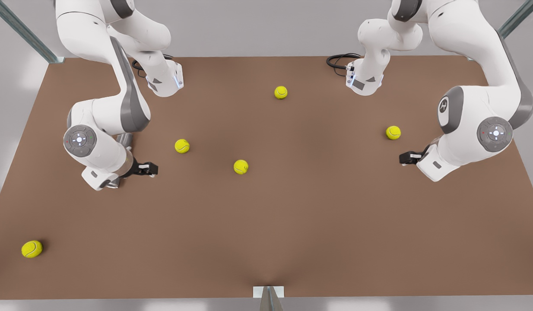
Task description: Put the tennis tube upright
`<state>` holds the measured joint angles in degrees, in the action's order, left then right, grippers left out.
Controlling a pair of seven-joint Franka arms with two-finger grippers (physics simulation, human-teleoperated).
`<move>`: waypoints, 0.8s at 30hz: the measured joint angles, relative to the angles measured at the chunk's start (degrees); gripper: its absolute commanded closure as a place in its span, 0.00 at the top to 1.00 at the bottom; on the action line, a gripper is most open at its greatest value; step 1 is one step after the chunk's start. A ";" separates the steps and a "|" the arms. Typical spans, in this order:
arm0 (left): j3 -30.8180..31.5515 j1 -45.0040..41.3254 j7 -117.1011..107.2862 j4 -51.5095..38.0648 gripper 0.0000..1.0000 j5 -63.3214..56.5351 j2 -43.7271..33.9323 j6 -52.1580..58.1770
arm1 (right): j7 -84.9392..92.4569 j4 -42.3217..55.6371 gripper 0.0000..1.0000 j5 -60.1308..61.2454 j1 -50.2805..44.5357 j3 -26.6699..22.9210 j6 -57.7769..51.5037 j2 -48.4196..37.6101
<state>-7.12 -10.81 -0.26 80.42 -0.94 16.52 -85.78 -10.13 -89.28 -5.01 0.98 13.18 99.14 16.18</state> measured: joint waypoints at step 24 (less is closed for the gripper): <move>-0.03 -1.21 0.00 0.04 1.00 0.73 0.58 -0.35 | 13.68 -41.63 1.00 -0.65 27.78 -0.09 29.98 -6.72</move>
<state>-7.15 -12.02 -0.26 80.46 -0.22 17.10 -86.13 3.55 -130.91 -5.66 28.76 13.09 129.12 9.46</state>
